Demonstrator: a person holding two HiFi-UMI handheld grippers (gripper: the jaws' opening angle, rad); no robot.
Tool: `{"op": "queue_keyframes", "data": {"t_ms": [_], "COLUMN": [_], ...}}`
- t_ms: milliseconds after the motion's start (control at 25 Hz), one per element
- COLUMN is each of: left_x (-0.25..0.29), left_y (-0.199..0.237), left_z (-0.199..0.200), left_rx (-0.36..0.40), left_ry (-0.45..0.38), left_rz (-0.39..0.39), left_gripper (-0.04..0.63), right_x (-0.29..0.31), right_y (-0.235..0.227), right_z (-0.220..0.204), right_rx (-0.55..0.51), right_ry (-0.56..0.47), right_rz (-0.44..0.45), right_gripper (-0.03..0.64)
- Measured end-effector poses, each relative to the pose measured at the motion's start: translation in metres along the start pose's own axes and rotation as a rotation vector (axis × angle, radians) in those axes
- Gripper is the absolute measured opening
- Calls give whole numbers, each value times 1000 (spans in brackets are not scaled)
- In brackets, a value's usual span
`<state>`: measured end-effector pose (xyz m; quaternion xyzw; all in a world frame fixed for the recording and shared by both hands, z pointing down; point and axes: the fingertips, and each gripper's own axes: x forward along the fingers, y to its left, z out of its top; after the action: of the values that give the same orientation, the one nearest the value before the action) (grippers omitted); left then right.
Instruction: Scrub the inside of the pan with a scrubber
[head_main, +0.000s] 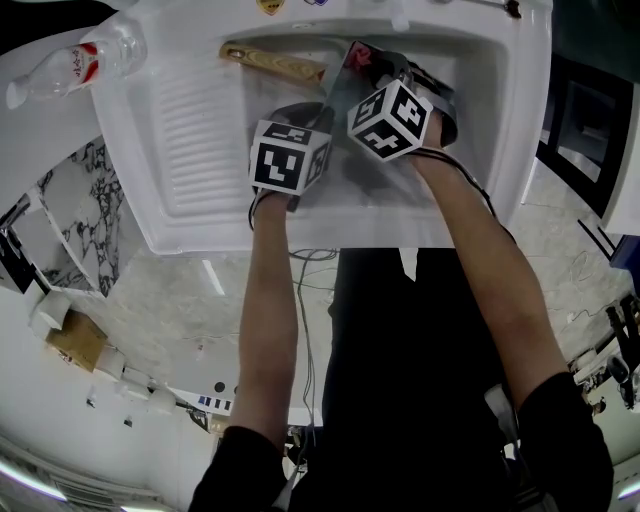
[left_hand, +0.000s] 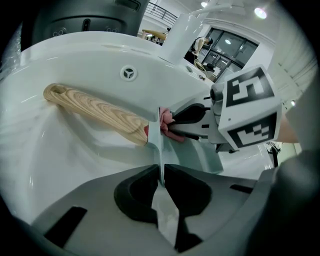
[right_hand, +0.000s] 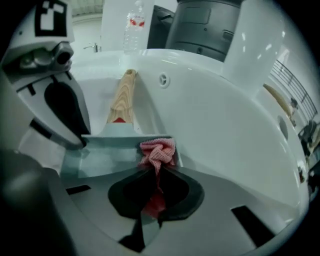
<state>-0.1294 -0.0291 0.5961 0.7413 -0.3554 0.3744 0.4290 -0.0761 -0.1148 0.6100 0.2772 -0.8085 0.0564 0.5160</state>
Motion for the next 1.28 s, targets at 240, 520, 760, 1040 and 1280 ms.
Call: {"op": "queue_keyframes", "data": {"t_ms": [240,520,760,1040,1280], "left_x": [0,1,2,3,3], "left_y": [2,2,2,2,3], "left_z": [0,1,1,1,2], "left_rx": [-13,-25,-15,-17,-14], "left_ry": [-9,-13,-8,-7,-7], "left_rz": [21,18,35,51,54], "left_gripper": [61,61,61,61,61], "right_x": [-12,-26,-30,-40,-50], "right_y": [-3,-8,-3,34,75], "right_z": [-42,-92,-106,-110,-108], "right_rx": [-231,-361,-350,-295,-145], "right_ry": [123,329,421,457,431], "right_rz": [-66,-67,6,213,407], "right_gripper": [43,43,43,43,43]}}
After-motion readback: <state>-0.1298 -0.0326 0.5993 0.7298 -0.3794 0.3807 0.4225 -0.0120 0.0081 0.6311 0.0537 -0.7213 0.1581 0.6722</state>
